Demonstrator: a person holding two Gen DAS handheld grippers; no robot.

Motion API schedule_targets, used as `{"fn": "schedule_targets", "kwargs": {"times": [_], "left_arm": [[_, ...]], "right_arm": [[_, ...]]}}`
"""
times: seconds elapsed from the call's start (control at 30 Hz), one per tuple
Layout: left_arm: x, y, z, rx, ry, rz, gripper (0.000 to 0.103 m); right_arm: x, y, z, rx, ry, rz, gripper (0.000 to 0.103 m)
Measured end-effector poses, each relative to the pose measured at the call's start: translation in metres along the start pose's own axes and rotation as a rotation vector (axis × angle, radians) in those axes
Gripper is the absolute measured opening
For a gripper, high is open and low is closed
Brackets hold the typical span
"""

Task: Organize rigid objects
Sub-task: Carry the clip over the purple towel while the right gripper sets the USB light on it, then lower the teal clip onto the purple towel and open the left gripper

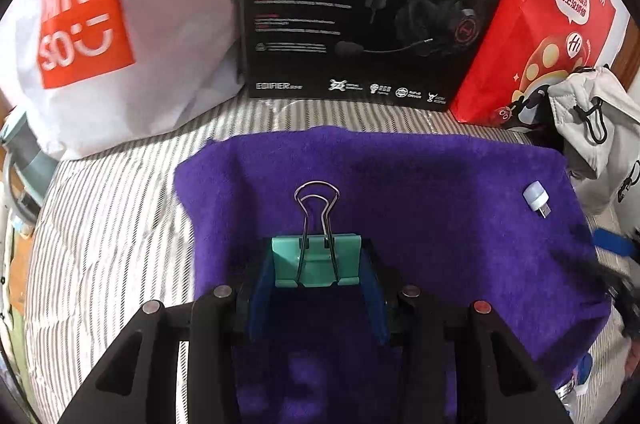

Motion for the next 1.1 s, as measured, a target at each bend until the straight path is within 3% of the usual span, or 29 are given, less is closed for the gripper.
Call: {"fn": "schedule_targets", "kwargs": {"times": [0.1,0.27,0.33,0.5,0.67,0.93,1.1], "left_arm": [[0.007,0.000,-0.007,-0.017,0.034,-0.029,0.039],[0.013,-0.002,-0.012,-0.027,0.069,-0.054,0.040],[0.012,-0.004,-0.011,-0.034,0.081,-0.058,0.049],[0.016,-0.016,-0.005,-0.055,0.086,-0.060,0.059],[0.022,-0.034,0.027,-0.038,0.082,-0.037,0.060],[0.031,-0.100,0.102,-0.003,0.039,-0.009,0.060],[0.038,-0.145,0.113,-0.047,-0.007,0.018,0.060]], "right_arm": [[-0.001,-0.020,0.029,0.046,0.004,-0.023,0.055],[0.010,-0.066,0.057,-0.003,-0.016,-0.064,0.056],[0.011,-0.080,0.066,-0.010,-0.026,-0.073,0.056],[0.020,-0.112,0.087,-0.001,-0.027,-0.141,0.056],[0.023,-0.128,0.099,0.003,-0.014,-0.192,0.056],[0.014,-0.141,0.128,0.032,-0.015,-0.187,0.057],[-0.002,-0.155,0.133,0.016,-0.007,-0.162,0.057]]}}
Point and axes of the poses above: each gripper's, at about its wrist camera, not at the fingertips, and z roughly against the way its jaws point, x to its right, y to its top, the point moved 9 cm from there along -z, roughly the way its jaws point, and after that the axes turned 7 degrees about y, right-handed, at the moved point
